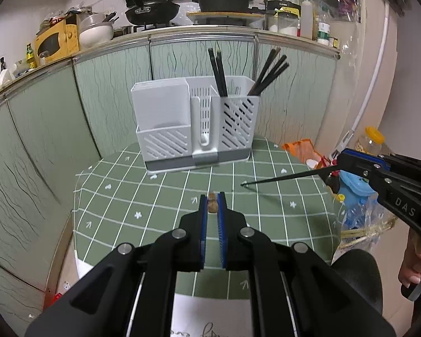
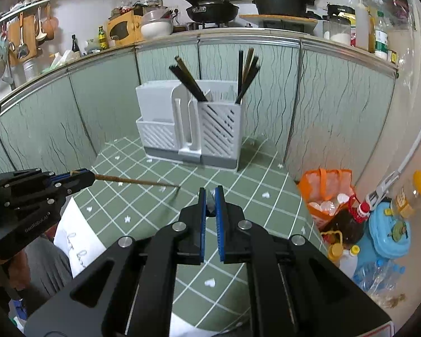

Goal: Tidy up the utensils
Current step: 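Lift both chopsticks and carry them toward the white holder, then lower both chopsticks into the white holder compartments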

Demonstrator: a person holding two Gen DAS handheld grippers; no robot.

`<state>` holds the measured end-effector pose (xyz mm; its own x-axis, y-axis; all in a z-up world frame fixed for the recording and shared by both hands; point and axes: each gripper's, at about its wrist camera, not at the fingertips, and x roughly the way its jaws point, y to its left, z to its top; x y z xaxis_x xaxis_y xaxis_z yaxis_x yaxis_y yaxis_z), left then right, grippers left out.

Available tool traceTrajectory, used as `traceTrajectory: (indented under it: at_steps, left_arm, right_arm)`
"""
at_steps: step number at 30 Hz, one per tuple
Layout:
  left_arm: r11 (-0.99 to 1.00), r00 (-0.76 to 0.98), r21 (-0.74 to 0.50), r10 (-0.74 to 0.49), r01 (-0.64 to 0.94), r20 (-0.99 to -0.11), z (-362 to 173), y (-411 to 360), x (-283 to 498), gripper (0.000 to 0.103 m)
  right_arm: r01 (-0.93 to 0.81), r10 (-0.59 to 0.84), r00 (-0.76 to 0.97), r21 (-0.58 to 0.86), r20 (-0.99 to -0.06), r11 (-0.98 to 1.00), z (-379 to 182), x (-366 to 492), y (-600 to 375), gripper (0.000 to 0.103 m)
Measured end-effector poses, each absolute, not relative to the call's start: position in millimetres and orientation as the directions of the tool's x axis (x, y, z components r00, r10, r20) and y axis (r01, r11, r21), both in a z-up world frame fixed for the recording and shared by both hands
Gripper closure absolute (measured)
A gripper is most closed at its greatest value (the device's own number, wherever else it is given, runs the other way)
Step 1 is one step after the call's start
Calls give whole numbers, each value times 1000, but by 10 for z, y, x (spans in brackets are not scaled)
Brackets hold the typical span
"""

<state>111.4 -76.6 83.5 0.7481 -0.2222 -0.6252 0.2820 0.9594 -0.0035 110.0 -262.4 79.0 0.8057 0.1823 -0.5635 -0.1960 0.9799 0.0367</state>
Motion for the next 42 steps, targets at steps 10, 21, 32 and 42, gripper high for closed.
traceTrajectory:
  at_steps: [10,21,32,42]
  left_arm:
    - [960,758,-29,-239,280,-606,1064,-756,1344,95]
    - [959,750,-49,-250,279,-612,1168,-756,1539,95]
    - [953,751,-55,-269,297,-603,1779,-680,1656,95]
    - [934,750,-38,-309,356,-585,2575,-768,1804,95]
  right_arm:
    - [-200,198,817,57,-542,978,1029,1330,-2643,97]
    - [-211,209,817,59,-538,976,1192,1505,-2623,97]
    - [-238,227,809,51,-542,970,1850,1616,-2627,97]
    - [-241,222,829,30,-513,970,2571,1734,-2639,97]
